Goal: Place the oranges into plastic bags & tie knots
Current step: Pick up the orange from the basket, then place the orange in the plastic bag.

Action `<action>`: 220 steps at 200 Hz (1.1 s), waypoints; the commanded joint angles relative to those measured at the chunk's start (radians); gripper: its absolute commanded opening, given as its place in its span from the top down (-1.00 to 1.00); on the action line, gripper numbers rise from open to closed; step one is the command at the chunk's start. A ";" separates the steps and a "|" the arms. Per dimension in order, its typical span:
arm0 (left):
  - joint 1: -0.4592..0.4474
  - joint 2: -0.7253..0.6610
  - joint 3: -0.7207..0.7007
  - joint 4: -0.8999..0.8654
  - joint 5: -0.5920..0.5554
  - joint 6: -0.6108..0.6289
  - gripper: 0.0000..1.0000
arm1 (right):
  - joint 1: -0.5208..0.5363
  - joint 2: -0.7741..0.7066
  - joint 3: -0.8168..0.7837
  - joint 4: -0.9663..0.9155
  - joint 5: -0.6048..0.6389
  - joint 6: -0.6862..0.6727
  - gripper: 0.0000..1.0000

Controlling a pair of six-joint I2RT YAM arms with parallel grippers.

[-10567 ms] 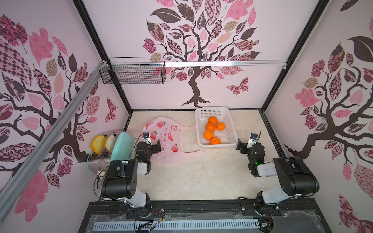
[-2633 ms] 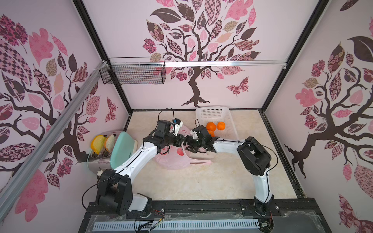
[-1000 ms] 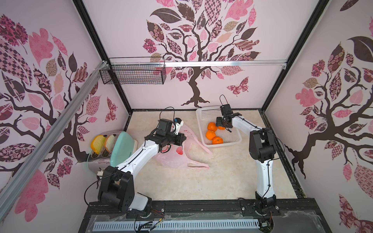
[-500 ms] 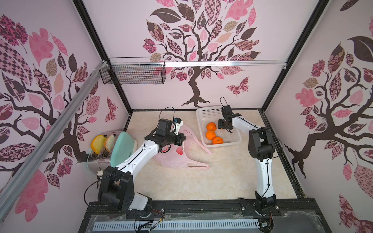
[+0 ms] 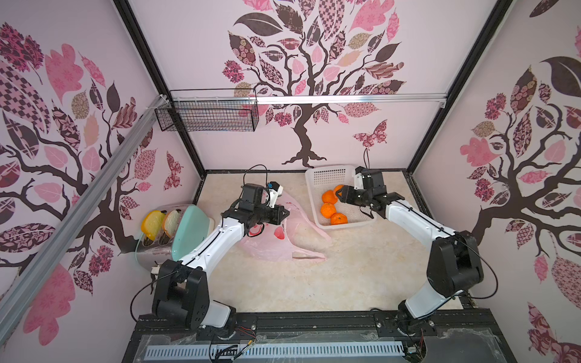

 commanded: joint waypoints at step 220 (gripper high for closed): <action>0.003 -0.034 -0.032 0.051 0.010 -0.018 1.00 | 0.436 0.368 0.035 0.344 -0.352 0.425 -0.88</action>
